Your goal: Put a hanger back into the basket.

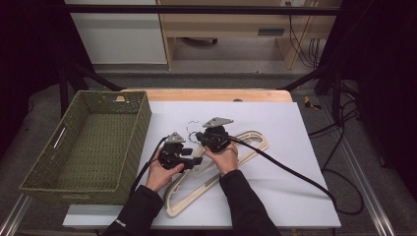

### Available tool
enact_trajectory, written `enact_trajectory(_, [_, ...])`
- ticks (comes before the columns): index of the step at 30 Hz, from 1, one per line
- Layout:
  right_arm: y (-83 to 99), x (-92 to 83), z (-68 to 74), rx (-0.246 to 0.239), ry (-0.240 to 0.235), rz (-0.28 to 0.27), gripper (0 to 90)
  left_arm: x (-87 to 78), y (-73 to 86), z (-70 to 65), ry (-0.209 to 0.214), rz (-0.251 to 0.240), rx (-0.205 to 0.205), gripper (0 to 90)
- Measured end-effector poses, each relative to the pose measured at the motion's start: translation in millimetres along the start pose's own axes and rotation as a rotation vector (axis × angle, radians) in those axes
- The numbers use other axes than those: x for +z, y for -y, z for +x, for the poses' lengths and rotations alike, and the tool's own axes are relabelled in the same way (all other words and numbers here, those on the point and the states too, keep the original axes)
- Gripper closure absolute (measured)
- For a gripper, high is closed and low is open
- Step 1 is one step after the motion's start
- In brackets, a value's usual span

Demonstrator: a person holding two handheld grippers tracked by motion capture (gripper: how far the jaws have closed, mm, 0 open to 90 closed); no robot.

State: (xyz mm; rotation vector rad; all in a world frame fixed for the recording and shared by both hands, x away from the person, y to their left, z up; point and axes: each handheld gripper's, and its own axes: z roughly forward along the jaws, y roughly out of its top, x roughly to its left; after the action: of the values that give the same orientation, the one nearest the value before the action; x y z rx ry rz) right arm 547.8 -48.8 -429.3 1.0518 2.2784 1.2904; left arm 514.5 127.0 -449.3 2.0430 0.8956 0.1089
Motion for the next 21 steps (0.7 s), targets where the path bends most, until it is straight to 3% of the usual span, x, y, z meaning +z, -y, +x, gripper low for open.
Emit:
enact_trajectory(3, [-0.3,-0.5,0.1,-0.002,-0.002,-0.002,89.3,4.7,-0.6,-1.0,-0.003,0.015,0.002,45.8])
enact_trajectory(6, [-0.2,-2.3,0.3,-0.008,-0.004,-0.007,89.3,9.7,-0.9,-0.9,0.035,0.034,-0.013,57.5])
enact_trajectory(12, [0.5,-5.3,0.2,-0.01,-0.015,-0.01,89.3,9.6,-0.2,2.1,0.042,0.041,-0.039,71.2])
enact_trajectory(17, [1.8,-6.8,0.9,-0.009,-0.018,-0.019,89.2,9.0,-0.6,1.4,0.056,0.054,-0.07,73.1])
enact_trajectory(21, [1.9,-18.3,2.9,-0.031,-0.021,-0.032,88.8,6.2,-1.0,-2.9,0.068,0.045,-0.084,75.2])
